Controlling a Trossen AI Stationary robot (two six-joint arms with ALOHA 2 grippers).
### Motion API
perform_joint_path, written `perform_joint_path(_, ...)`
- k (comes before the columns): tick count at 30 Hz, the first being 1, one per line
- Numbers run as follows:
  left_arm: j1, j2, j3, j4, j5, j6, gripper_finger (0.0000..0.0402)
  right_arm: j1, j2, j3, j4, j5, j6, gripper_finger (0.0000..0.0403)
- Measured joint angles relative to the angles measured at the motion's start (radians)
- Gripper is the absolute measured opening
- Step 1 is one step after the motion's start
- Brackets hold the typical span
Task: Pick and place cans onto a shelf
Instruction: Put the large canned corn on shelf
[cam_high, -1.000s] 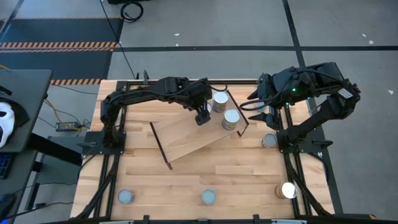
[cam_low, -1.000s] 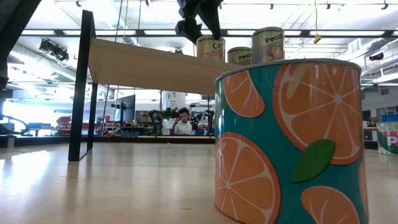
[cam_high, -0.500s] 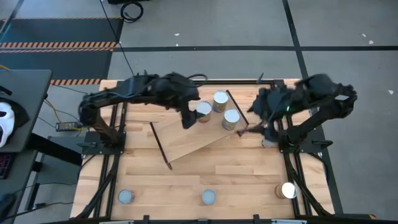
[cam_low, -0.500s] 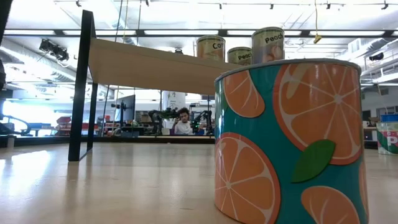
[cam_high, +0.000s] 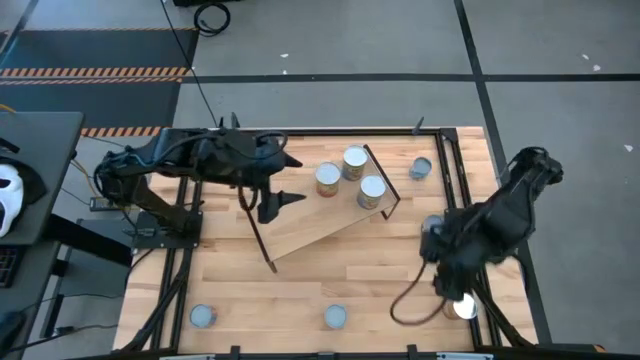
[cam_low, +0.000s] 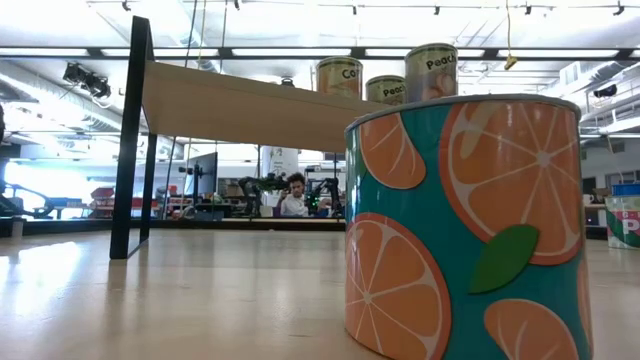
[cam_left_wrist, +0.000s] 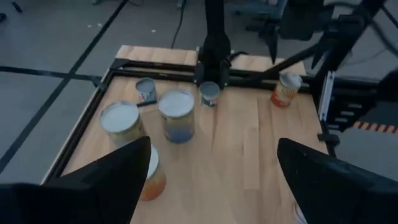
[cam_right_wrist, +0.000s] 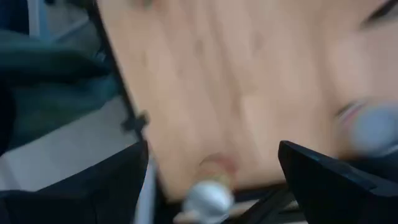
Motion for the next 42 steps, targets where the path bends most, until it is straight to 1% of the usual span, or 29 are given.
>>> perform_joint_path(3,-0.025,-0.013,0.000,-0.076,0.000,-0.005,0.0357,0.060,0.001,-0.092,0.072,-0.072,0.124,0.0367)
perform_joint_path(5,-0.046,-0.014,0.000,-0.115,0.000,-0.023,0.0357,0.107,0.001,-0.146,0.119,-0.077,0.173,0.0367)
perform_joint_path(9,-0.110,-0.013,-0.001,-0.188,-0.008,-0.063,0.0357,0.203,0.001,-0.254,0.204,-0.079,0.155,0.0367)
perform_joint_path(11,-0.149,-0.013,-0.001,-0.221,-0.021,-0.092,0.0357,0.238,0.001,-0.304,0.256,-0.109,0.114,0.0367)
perform_joint_path(13,-0.192,-0.013,-0.001,-0.254,-0.050,-0.138,0.0357,0.256,0.001,-0.350,0.313,-0.136,0.076,0.0367)
perform_joint_path(16,-0.260,-0.013,-0.001,-0.296,-0.118,-0.204,0.0357,0.273,0.001,-0.413,0.359,-0.141,0.058,0.0367)
perform_joint_path(21,-0.362,-0.013,-0.001,-0.375,-0.198,-0.325,0.0357,0.300,0.001,-0.506,0.412,-0.185,0.083,0.0367)
perform_joint_path(25,-0.414,-0.013,-0.001,-0.381,-0.271,-0.370,0.0357,0.322,0.001,-0.554,0.435,-0.208,0.123,0.0367)
perform_joint_path(28,-0.441,-0.013,-0.001,-0.380,-0.330,-0.377,0.0357,0.331,0.001,-0.590,0.460,-0.218,0.159,0.0374)
perform_joint_path(30,-0.452,-0.013,-0.001,-0.380,-0.349,-0.386,0.0357,0.333,0.001,-0.610,0.481,-0.219,0.170,0.0382)
perform_joint_path(35,-0.452,-0.013,-0.001,-0.380,-0.357,-0.397,0.0357,0.332,0.001,-0.639,0.527,-0.257,0.174,0.0398)
perform_joint_path(42,-0.436,-0.013,-0.001,-0.380,-0.391,-0.389,0.0357,0.331,0.001,-0.637,0.513,-0.317,0.165,0.0399)
